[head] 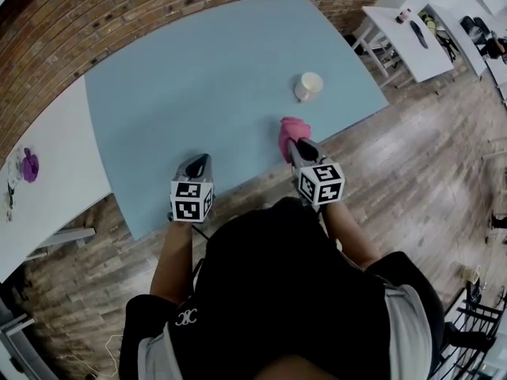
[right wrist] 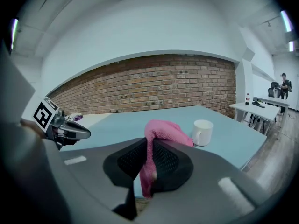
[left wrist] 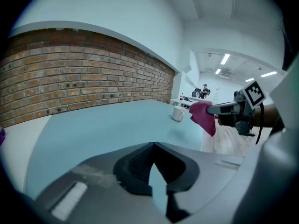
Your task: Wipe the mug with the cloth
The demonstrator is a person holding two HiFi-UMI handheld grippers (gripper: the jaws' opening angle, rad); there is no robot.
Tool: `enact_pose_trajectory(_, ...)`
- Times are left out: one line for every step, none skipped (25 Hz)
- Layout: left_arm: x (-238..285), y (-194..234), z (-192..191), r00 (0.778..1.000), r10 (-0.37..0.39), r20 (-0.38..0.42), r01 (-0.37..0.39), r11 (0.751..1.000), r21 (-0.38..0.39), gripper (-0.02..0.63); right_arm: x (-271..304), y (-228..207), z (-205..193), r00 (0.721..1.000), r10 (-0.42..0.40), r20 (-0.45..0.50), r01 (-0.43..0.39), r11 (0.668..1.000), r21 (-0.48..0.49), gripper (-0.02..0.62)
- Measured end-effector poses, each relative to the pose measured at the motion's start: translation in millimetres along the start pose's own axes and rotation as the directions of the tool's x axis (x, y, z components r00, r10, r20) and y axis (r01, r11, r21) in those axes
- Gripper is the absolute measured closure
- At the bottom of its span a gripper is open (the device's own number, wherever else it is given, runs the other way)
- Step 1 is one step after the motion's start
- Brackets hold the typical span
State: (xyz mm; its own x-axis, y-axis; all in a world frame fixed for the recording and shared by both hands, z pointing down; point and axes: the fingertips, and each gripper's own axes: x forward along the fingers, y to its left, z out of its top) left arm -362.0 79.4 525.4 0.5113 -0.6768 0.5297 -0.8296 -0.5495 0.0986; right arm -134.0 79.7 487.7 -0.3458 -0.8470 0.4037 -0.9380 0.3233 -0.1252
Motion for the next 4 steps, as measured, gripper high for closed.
enact_pose_trajectory(1.0,-0.2,-0.6,1.000,-0.002,-0.003,0.002,1.000,0.003,0.606,0.6,0.6,0.4,1.000,0.000,-0.002,0.000,1.000,-0.002,0.560)
enact_pose_trajectory(1.9,-0.1,-1.1,1.000,-0.005,-0.006,0.005,1.000,0.006,0.605,1.5,1.6,1.0,1.000,0.001,-0.004,-0.001,1.000,-0.005,0.560)
enact_pose_trajectory(2.7,0.1,-1.6,1.000,-0.007,-0.010,0.007,1.000,0.009,0.606,2.6,2.7,1.7,1.000,0.002,-0.006,-0.002,1.000,-0.007,0.560)
enact_pose_trajectory(3.3,0.5,-2.1,1.000,-0.009,-0.014,0.009,1.000,0.011,0.606,3.8,3.9,2.3,1.000,0.003,-0.009,-0.003,1.000,-0.009,0.560)
